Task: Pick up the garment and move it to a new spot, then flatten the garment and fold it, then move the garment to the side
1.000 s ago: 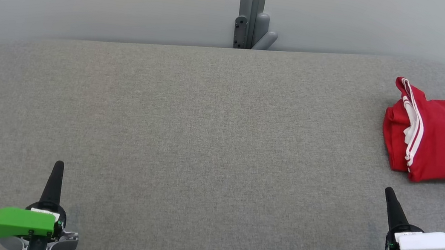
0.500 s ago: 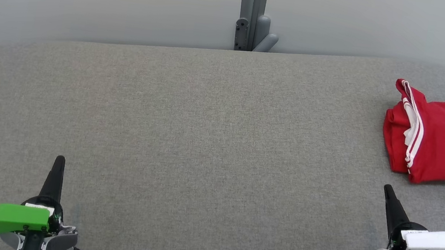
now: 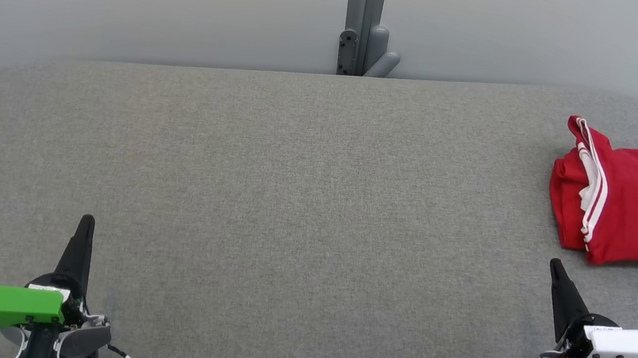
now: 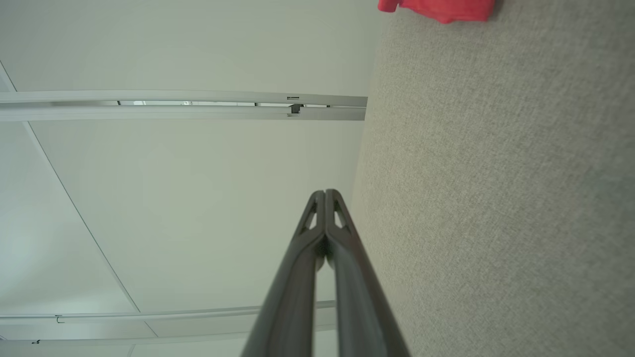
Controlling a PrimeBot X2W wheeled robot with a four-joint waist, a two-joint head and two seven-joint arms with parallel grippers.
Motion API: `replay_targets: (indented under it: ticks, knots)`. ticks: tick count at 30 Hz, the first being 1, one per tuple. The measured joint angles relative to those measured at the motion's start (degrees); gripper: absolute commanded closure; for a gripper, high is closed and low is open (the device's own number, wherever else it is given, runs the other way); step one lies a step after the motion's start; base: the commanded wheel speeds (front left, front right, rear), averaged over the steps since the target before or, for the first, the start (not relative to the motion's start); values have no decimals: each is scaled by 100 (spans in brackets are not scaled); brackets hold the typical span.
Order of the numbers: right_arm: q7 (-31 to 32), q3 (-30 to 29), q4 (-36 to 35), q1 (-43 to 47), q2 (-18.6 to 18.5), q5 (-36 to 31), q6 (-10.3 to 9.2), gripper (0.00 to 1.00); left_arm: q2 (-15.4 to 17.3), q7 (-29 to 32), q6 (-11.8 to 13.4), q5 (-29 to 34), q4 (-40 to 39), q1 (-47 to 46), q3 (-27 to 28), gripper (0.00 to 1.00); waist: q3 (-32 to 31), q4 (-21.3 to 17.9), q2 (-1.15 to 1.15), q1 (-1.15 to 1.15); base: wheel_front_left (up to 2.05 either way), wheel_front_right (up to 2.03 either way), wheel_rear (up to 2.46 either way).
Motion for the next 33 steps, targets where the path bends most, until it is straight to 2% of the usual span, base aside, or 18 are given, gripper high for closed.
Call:
replay_targets:
  ticks: [9, 33]
  knots:
    - [102, -5, -19, -15, -5, 422, 0, 100, 4, 99, -2, -354, 0, -53, 10, 100, -28, 13, 0, 0, 0, 0, 0]
    - [104, -5, -22, -17, -7, 434, 0, 100, 5, 99, -2, -365, 0, -64, 11, 100, -28, 13, 0, 0, 0, 0, 0]
